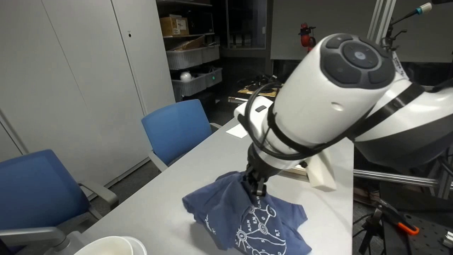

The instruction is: Fold the blue cloth in half

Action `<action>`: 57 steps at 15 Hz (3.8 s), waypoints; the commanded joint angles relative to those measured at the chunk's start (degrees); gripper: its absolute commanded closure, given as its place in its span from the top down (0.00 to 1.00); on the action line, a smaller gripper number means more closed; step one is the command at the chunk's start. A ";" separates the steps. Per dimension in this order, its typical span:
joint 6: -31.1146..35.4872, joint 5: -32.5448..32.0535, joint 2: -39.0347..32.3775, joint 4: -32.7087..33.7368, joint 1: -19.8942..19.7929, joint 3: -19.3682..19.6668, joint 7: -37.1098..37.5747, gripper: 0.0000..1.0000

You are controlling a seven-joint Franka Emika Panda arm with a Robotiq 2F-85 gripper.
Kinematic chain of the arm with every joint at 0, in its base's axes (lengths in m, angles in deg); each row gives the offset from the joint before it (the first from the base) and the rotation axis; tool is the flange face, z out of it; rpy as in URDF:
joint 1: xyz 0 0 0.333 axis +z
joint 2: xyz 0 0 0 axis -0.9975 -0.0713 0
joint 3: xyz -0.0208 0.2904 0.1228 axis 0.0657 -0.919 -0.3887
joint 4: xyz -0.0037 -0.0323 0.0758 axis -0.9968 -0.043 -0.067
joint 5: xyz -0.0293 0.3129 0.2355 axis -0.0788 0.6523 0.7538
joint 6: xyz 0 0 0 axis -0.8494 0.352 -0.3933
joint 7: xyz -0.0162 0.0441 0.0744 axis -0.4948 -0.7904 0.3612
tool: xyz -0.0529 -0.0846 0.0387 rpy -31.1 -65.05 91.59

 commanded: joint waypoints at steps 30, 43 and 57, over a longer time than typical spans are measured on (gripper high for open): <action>9.35 41.43 -8.42 -8.24 -27.44 -31.34 -28.64 1.00; 9.50 33.26 -16.87 3.68 -30.02 -23.30 -30.95 1.00; 10.46 47.42 -29.34 10.91 -32.36 -26.64 -45.91 0.97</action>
